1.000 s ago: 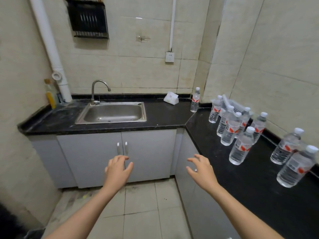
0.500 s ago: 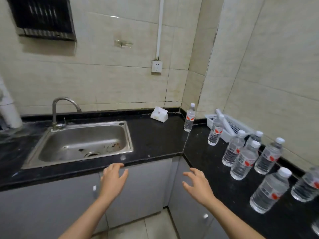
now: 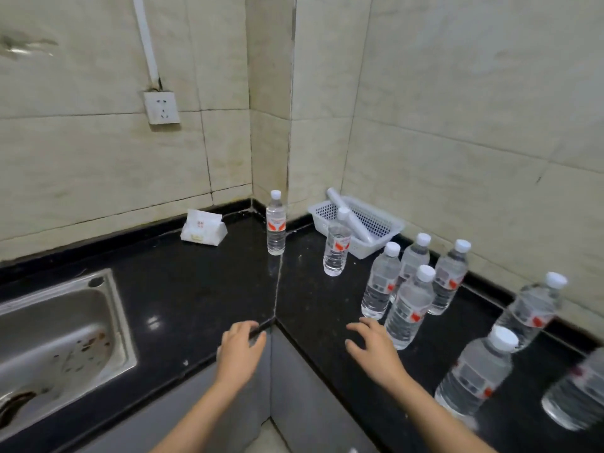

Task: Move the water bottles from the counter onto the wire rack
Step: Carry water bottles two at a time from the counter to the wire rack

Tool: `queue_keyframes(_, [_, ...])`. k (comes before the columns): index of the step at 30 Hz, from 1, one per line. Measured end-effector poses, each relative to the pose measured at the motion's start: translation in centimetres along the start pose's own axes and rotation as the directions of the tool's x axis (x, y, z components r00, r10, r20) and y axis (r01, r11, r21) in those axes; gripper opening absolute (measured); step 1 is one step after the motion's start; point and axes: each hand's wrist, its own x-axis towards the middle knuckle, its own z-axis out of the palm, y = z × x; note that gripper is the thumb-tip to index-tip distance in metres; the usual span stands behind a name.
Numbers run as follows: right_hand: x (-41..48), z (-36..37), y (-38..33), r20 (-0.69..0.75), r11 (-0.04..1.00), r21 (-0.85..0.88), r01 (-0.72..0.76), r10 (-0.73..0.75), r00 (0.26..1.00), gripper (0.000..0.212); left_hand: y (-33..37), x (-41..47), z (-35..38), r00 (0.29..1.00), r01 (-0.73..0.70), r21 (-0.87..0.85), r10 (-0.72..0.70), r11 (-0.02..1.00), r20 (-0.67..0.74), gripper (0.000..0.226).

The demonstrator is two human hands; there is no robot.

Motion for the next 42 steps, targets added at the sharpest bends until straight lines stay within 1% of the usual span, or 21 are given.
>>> queue_keyframes(3, [4.5, -0.4, 0.7, -0.008, 0.995, 0.095, -0.018, 0.019, 1.000, 0.039, 2.8, 3.9, 1.8, 0.999, -0.035, 0.004, 0.035, 0.999, 0.023, 0.032])
queue_keyframes(6, [8.1, 0.0, 0.3, 0.010, 0.989, 0.145, -0.009, 0.008, 1.000, 0.041, 4.0, 7.4, 2.9, 0.999, -0.048, 0.005, 0.048, 0.999, 0.024, 0.032])
queue_keyframes(8, [10.3, 0.3, 0.0, 0.017, 0.985, 0.172, -0.010, 0.007, 1.000, 0.043, 4.1, 9.4, 3.5, 0.999, -0.027, 0.002, 0.027, 1.000, 0.026, 0.031])
queue_keyframes(12, [13.6, 0.7, 0.0, 0.024, 0.975, 0.218, -0.040, 0.036, 0.999, 0.048, 3.5, 12.0, 4.8, 0.996, 0.036, 0.032, -0.039, 0.999, 0.075, 0.031])
queue_keyframes(17, [18.2, 0.9, -0.1, -0.009, 0.949, 0.284, -0.136, 0.144, 0.990, 0.058, 2.7, 16.6, 5.4, 0.992, 0.059, 0.027, -0.062, 0.998, 0.113, 0.036])
queue_keyframes(19, [20.0, 1.1, -0.4, -0.037, 0.938, 0.307, -0.164, 0.184, 0.982, 0.063, 2.4, 19.4, 5.4, 0.992, 0.054, -0.009, -0.053, 0.998, 0.117, 0.041])
queue_keyframes(23, [23.4, 1.2, -0.9, -0.144, 0.896, 0.400, -0.192, 0.268, 0.952, 0.071, 2.9, 24.9, 5.2, 0.991, 0.061, -0.121, -0.045, 0.991, 0.126, 0.064])
queue_keyframes(27, [27.0, 0.4, -1.3, -0.232, 0.856, 0.458, -0.241, 0.376, 0.897, 0.080, 4.1, 30.1, 5.1, 0.994, 0.045, -0.210, -0.024, 0.977, 0.103, 0.084])
queue_keyframes(29, [28.5, 0.3, -1.2, -0.250, 0.826, 0.490, -0.278, 0.439, 0.863, 0.084, 4.6, 32.4, 5.4, 0.996, 0.044, -0.231, -0.023, 0.972, 0.091, 0.092])
queue_keyframes(31, [29.7, 0.6, -1.0, -0.254, 0.806, 0.515, -0.294, 0.470, 0.845, 0.087, 5.0, 34.4, 5.9, 0.996, 0.038, -0.264, -0.016, 0.964, 0.084, 0.099])
queue_keyframes(34, [31.2, 1.0, -0.7, -0.260, 0.786, 0.550, -0.281, 0.481, 0.837, 0.085, 5.5, 37.3, 6.7, 0.997, 0.022, -0.336, 0.006, 0.942, 0.083, 0.104])
queue_keyframes(36, [32.0, 1.1, -0.6, -0.242, 0.749, 0.605, -0.270, 0.496, 0.834, 0.081, 5.3, 39.2, 7.2, 0.996, 0.011, -0.394, 0.026, 0.919, 0.090, 0.108])
queue_keyframes(38, [32.6, 1.2, -0.5, -0.205, 0.707, 0.659, -0.258, 0.499, 0.842, 0.079, 4.9, 40.5, 7.8, 0.991, 0.025, -0.456, 0.036, 0.889, 0.126, 0.112])
queue_keyframes(40, [33.0, 1.4, -0.4, -0.181, 0.676, 0.690, -0.257, 0.505, 0.844, 0.074, 4.7, 41.2, 8.3, 0.985, 0.056, -0.481, 0.029, 0.875, 0.168, 0.106])
queue_keyframes(42, [33.1, 1.4, -0.2, -0.163, 0.660, 0.703, -0.264, 0.511, 0.844, 0.069, 4.4, 41.7, 8.7, 0.985, 0.065, -0.447, 0.015, 0.892, 0.173, 0.090])
